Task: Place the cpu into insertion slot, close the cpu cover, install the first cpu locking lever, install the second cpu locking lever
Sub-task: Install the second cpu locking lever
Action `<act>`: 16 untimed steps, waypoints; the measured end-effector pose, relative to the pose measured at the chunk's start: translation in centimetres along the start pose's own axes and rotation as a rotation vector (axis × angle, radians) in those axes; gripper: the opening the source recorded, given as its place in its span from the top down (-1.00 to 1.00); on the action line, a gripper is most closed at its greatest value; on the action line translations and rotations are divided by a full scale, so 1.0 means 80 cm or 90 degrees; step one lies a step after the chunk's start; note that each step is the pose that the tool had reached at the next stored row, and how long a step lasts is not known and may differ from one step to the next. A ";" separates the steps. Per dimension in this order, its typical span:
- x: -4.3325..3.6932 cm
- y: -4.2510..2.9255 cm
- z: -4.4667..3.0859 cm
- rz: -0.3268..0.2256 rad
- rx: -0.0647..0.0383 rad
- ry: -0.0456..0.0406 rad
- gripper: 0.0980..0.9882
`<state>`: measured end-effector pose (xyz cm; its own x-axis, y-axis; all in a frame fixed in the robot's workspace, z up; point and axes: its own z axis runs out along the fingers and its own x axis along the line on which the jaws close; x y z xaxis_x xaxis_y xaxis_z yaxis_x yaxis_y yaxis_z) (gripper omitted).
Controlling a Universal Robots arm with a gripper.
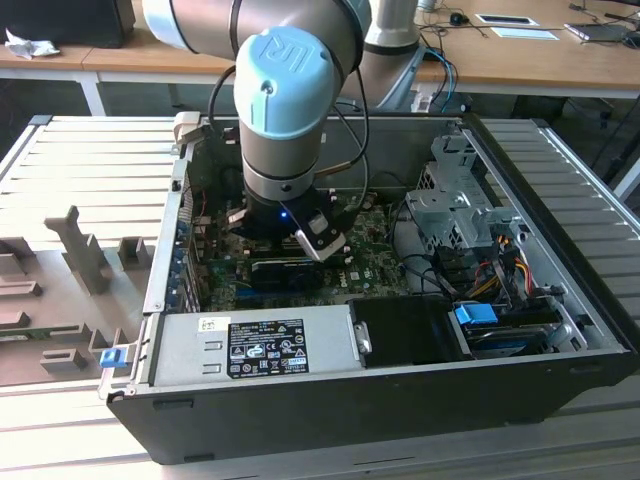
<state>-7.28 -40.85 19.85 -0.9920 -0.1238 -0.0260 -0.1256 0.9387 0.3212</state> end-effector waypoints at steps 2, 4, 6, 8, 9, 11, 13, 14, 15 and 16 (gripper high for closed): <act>0.000 -0.0005 0.0016 0.000 -0.005 -0.0007 0.98; 0.000 -0.0013 0.0047 0.000 -0.011 -0.0016 0.98; 0.001 -0.0018 0.0067 0.000 -0.014 -0.0019 0.98; 0.001 -0.0012 0.0053 0.000 -0.015 -0.0019 0.98; 0.001 -0.0003 0.0027 0.000 -0.015 -0.0022 0.98; 0.001 0.0023 -0.0051 0.000 -0.016 -0.0022 0.98; 0.001 0.0051 -0.0131 0.000 -0.016 -0.0021 0.98; 0.001 0.0073 -0.0197 0.001 -0.016 -0.0017 0.98; 0.001 0.0085 -0.0231 0.001 -0.016 -0.0017 0.98; 0.000 0.0103 -0.0284 0.001 -0.016 -0.0017 0.98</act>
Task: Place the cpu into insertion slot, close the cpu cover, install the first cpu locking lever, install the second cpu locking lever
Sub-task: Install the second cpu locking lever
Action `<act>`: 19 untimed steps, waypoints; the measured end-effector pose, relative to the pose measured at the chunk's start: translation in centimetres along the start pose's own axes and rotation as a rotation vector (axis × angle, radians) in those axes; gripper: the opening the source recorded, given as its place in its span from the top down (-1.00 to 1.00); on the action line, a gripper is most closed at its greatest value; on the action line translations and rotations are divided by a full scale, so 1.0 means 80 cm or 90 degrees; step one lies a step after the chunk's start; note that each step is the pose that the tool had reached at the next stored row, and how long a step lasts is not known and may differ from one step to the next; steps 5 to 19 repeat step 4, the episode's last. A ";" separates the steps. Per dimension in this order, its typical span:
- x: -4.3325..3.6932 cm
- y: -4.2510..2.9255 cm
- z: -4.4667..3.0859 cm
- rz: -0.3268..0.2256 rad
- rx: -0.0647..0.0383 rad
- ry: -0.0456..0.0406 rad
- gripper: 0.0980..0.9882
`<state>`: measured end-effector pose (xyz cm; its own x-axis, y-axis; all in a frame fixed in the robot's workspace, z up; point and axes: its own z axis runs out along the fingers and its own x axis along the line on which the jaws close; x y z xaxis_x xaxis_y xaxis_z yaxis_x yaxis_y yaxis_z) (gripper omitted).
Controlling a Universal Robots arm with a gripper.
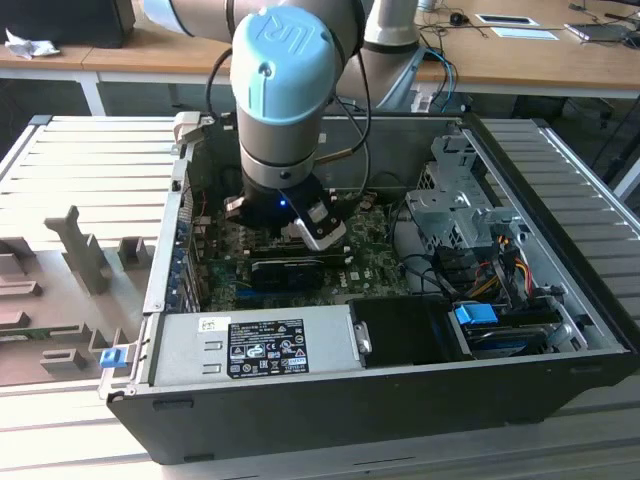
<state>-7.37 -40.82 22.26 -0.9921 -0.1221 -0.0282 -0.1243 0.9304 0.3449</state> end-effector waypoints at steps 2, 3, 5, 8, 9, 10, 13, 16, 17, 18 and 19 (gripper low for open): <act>0.000 0.0016 -0.0043 0.000 0.000 0.0000 0.98; 0.000 0.0017 -0.0044 0.000 0.000 -0.0001 0.98; 0.000 0.0017 -0.0044 0.000 0.000 -0.0001 0.98; 0.000 0.0017 -0.0044 0.000 0.000 -0.0001 0.98; 0.000 0.0017 -0.0044 0.000 0.000 -0.0001 0.98; 0.000 0.0017 -0.0044 0.000 0.000 -0.0001 0.98; 0.000 0.0017 -0.0044 0.000 0.000 -0.0001 0.98; 0.000 0.0017 -0.0044 0.000 0.000 -0.0001 0.98; 0.000 0.0017 -0.0044 0.000 0.000 -0.0001 0.98; 0.000 0.0017 -0.0044 0.000 0.000 -0.0001 0.98; 0.000 0.0017 -0.0044 0.000 0.000 -0.0001 0.98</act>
